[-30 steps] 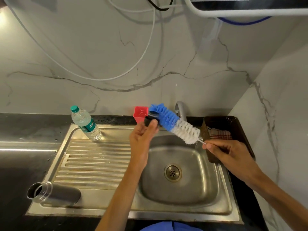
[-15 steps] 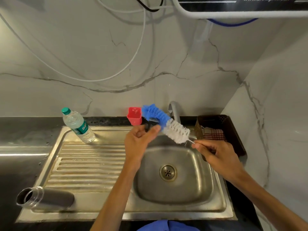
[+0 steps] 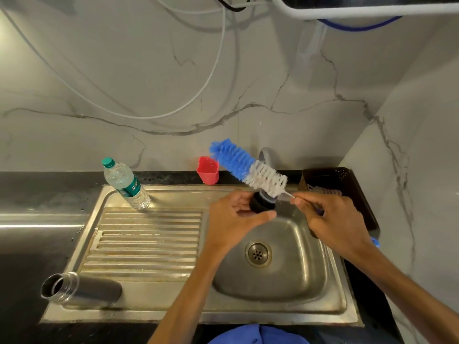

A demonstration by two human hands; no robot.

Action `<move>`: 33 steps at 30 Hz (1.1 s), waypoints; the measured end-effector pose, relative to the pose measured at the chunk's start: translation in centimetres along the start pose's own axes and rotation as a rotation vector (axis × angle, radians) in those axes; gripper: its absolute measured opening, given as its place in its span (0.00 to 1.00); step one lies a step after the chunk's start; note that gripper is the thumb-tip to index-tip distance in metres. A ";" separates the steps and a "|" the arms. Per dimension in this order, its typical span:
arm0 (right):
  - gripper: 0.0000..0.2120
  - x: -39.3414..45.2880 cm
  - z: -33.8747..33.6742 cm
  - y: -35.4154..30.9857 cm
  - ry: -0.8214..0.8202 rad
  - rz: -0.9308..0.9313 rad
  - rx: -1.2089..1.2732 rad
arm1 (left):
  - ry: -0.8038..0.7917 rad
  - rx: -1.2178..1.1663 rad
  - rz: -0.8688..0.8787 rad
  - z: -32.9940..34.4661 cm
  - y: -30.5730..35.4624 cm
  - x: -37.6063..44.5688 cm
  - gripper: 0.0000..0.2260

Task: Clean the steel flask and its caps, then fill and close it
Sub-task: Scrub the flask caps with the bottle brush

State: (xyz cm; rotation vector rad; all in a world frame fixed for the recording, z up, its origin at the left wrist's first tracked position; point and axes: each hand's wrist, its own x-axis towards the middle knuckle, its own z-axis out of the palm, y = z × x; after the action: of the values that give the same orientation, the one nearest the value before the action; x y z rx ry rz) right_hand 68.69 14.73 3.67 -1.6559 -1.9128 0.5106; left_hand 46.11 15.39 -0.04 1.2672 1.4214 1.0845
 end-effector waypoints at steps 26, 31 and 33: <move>0.11 -1.3 1.8 -1.3 0.017 0.041 0.237 | 0.176 -0.773 -0.340 -2.3 0.9 1.1 0.18; 0.10 -0.3 2.9 -2.1 0.012 0.128 0.347 | 0.032 -0.606 -0.244 0.5 0.6 -0.4 0.20; 0.11 -1.2 3.1 -1.6 0.026 0.119 0.320 | 0.112 -0.562 -0.226 -0.8 0.3 0.6 0.23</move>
State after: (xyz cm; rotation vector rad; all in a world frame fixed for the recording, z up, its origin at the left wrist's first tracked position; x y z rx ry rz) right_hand 65.56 13.53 2.07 -1.5614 -1.6214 0.7937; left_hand 45.34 15.97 0.39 0.6395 1.1856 1.2923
